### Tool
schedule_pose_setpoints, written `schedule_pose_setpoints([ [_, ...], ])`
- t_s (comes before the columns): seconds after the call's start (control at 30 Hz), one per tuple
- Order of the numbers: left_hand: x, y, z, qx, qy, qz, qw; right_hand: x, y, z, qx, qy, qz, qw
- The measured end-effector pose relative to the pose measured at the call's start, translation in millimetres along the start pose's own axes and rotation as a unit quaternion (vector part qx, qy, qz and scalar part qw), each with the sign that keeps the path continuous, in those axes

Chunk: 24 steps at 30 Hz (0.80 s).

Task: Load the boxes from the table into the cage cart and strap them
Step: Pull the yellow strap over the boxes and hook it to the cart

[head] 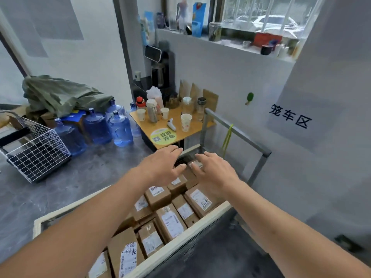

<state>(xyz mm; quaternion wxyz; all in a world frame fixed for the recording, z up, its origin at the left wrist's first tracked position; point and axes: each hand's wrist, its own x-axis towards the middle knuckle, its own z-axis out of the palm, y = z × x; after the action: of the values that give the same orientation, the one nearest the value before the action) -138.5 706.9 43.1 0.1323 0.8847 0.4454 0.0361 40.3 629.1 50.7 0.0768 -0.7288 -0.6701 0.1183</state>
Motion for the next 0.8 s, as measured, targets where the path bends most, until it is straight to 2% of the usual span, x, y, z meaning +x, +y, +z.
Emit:
schedule_pose_setpoints([
  [0.3, 105.4, 36.1, 11.2, 0.016, -0.014, 0.060, 0.998, 40.8, 79.9, -17.8, 0.001, 0.006, 0.069, 0.998],
  [0.8, 298.3, 26.9, 40.0, 0.036, -0.081, 0.128, 0.988, 183.3, 162.1, -11.2, 0.009, 0.002, 0.161, 0.987],
])
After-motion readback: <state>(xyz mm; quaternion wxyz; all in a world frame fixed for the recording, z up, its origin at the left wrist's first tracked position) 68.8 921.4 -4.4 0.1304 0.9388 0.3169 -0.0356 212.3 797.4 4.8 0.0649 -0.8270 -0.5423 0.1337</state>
